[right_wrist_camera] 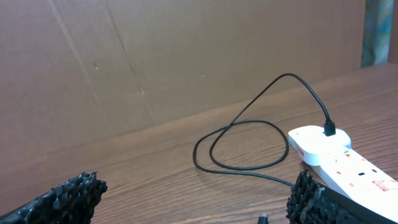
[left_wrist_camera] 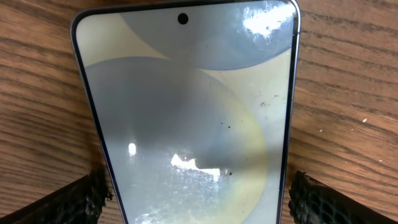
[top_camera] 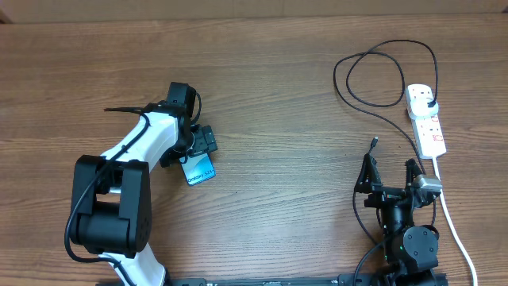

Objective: Plug charger to phone and switch on socket

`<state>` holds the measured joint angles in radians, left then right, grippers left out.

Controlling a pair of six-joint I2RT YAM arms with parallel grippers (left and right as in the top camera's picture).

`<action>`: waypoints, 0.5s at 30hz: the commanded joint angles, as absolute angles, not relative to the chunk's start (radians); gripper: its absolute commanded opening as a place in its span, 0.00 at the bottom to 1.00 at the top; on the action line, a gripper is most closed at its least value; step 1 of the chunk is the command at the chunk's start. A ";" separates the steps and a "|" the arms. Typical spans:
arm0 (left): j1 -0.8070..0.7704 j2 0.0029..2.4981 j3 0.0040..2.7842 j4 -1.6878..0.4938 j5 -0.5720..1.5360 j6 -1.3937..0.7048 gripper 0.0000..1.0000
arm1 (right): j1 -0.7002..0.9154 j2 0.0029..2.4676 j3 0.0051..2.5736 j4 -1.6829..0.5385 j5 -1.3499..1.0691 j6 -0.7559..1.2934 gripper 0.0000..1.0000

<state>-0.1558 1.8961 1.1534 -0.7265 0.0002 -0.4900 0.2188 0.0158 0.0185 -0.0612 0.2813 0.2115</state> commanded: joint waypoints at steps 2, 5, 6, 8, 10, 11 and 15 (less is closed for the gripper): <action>-0.158 1.975 1.102 -0.694 0.068 -0.456 0.99 | 0.226 0.014 0.008 -0.056 0.295 0.209 1.00; -0.158 1.975 1.102 -0.692 0.068 -0.456 1.00 | 0.226 0.014 0.008 -0.056 0.295 0.209 1.00; -0.158 1.975 1.102 -0.690 0.068 -0.456 1.00 | 0.226 0.014 0.008 -0.056 0.295 0.209 1.00; -0.158 1.975 1.102 -0.682 0.068 -0.456 1.00 | 0.226 0.014 0.008 -0.056 0.295 0.209 1.00; -0.158 1.975 1.102 -0.671 0.068 -0.455 0.99 | 0.226 0.014 0.008 -0.056 0.295 0.209 1.00; -0.157 1.975 1.102 -0.664 0.067 -0.455 0.99 | 0.226 0.014 0.008 -0.056 0.295 0.209 1.00; -0.157 1.975 1.102 -0.644 0.037 -0.449 1.00 | 0.226 0.014 0.008 -0.056 0.295 0.209 1.00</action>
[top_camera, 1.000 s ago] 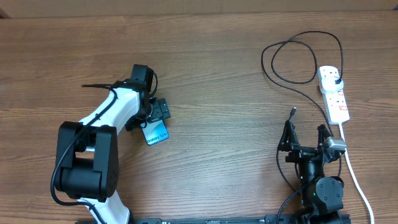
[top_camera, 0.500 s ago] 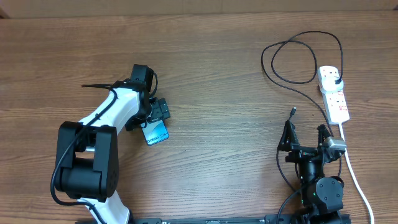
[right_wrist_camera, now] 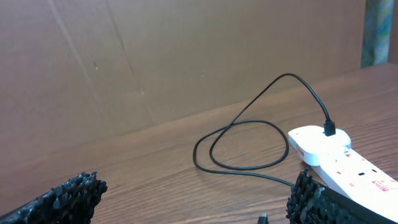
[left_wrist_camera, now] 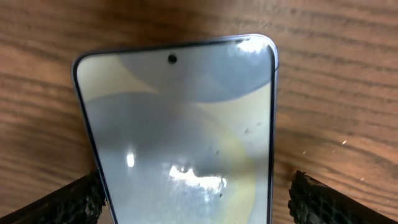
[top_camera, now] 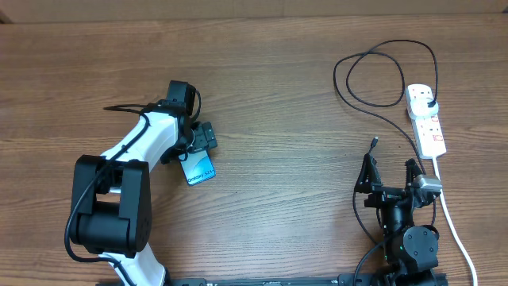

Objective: Plug charger to phone and switch on socket

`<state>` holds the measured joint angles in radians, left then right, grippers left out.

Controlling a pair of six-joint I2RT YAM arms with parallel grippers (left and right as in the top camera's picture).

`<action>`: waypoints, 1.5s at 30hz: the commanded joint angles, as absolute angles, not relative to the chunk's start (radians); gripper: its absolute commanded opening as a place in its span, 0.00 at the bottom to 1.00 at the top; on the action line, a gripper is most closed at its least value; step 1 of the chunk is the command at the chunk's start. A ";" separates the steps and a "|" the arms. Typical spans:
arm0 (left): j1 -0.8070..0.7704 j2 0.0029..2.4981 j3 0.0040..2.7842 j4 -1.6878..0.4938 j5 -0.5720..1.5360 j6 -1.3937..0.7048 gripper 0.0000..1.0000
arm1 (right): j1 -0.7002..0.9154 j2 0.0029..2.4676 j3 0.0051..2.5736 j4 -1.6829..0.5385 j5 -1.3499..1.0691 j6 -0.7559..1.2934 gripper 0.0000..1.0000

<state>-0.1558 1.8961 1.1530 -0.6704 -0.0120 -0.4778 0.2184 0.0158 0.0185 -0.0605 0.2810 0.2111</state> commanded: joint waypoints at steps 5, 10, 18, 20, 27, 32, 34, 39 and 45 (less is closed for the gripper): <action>-0.156 1.975 1.102 -0.624 0.015 -0.449 0.99 | 0.226 0.014 0.008 -0.056 0.295 0.209 1.00; -0.156 1.975 1.102 -0.613 0.014 -0.449 0.99 | 0.226 0.014 0.008 -0.056 0.295 0.209 1.00; -0.156 1.975 1.102 -0.609 0.016 -0.450 1.00 | 0.226 0.014 0.008 -0.056 0.295 0.209 1.00; -0.156 1.975 1.102 -0.620 0.016 -0.449 1.00 | 0.226 0.014 0.008 -0.056 0.295 0.209 1.00; -0.157 1.975 1.102 -0.701 0.025 -0.452 0.89 | 0.226 0.014 0.008 -0.056 0.295 0.209 1.00; -0.157 1.975 1.102 -0.748 0.088 -0.451 0.82 | 0.226 0.014 0.008 -0.056 0.295 0.209 1.00; -0.157 1.975 1.102 -0.752 0.091 -0.451 0.97 | 0.226 0.014 0.008 -0.056 0.295 0.209 1.00; -0.157 1.975 1.102 -0.752 0.098 -0.451 1.00 | 0.226 0.014 0.008 -0.056 0.295 0.209 1.00; -0.163 1.975 1.098 -0.828 0.104 -0.451 0.99 | 0.226 0.014 0.008 -0.056 0.295 0.209 1.00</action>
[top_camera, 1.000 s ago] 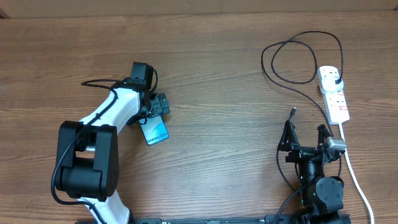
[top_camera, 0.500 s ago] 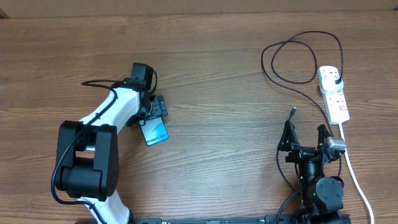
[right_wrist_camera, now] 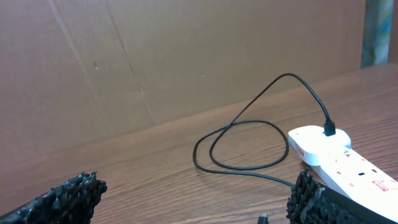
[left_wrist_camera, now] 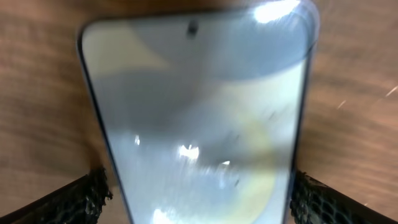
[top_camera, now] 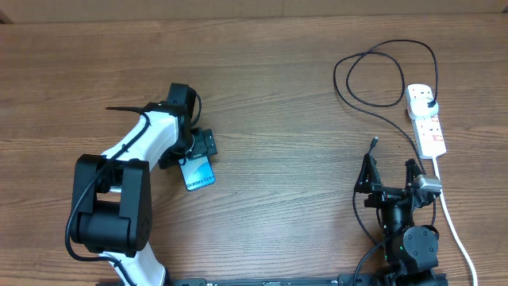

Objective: Plug charger to phone and switch on socket

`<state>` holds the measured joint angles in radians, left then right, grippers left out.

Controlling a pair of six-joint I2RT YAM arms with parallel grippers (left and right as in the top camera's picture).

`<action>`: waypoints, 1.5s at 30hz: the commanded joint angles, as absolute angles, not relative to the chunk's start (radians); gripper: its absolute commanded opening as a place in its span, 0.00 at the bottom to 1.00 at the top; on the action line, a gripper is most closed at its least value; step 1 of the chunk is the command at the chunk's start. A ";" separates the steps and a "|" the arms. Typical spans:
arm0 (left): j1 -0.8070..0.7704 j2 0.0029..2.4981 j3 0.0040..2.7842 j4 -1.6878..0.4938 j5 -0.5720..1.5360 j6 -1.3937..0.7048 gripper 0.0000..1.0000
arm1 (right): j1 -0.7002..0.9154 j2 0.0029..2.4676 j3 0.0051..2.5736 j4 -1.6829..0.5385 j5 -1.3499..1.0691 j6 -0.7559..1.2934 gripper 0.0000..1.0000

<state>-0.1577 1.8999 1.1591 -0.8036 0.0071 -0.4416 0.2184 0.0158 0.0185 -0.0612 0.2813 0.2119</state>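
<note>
A phone (top_camera: 199,172) lies screen-up on the wooden table, left of centre; its screen (left_wrist_camera: 199,118) fills the blurred left wrist view. My left gripper (top_camera: 197,157) is open, one finger on each side of the phone's lower end (left_wrist_camera: 198,186). A black charger cable (top_camera: 373,79) loops at the far right. Its free plug (top_camera: 373,143) lies on the table (right_wrist_camera: 263,218), and the other end sits in the white power strip (top_camera: 425,119). My right gripper (top_camera: 389,171) stands open near the front edge, just behind the free plug (right_wrist_camera: 196,193).
A cardboard wall (right_wrist_camera: 155,56) stands along the table's far edge. The power strip's white lead (top_camera: 454,222) runs toward the front right corner beside my right arm.
The phone lies a little nearer the front and straighter on the table. It reaches higher in the left wrist view, which is now blurred. The right arm has not moved.
My left gripper stood open astride the phone, which filled the wrist view. Then the phone showed lower in that view. Now it fills the view again and has shifted slightly on the table. Cable, power strip and right gripper stayed put.
</note>
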 commanded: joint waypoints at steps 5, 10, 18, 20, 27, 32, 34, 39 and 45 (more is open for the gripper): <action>-0.164 1.975 1.098 -0.807 0.160 -0.452 1.00 | 0.226 0.014 0.008 -0.056 0.295 0.209 1.00; -0.163 1.975 1.098 -0.803 0.184 -0.451 0.98 | 0.226 0.014 0.008 -0.056 0.295 0.209 1.00; -0.147 1.975 1.108 -0.734 0.185 -0.477 0.95 | 0.226 0.014 0.008 -0.056 0.295 0.209 1.00; -0.136 1.975 1.117 -0.723 0.185 -0.480 0.94 | 0.226 0.014 0.008 -0.056 0.295 0.209 1.00; -0.098 1.975 1.129 -0.762 0.215 -0.540 0.94 | 0.226 0.014 0.008 -0.056 0.295 0.209 1.00; -0.112 1.975 1.128 -0.868 0.253 -0.548 1.00 | 0.226 0.014 0.008 -0.056 0.295 0.209 1.00; -0.128 1.975 1.126 -0.892 0.252 -0.567 1.00 | 0.226 0.014 0.008 -0.056 0.295 0.209 1.00; -0.159 1.975 1.109 -0.883 0.230 -0.627 1.00 | 0.226 0.014 0.008 -0.056 0.295 0.209 1.00; -0.164 1.975 1.095 -0.863 0.163 -0.636 0.98 | 0.226 0.014 0.008 -0.056 0.295 0.209 1.00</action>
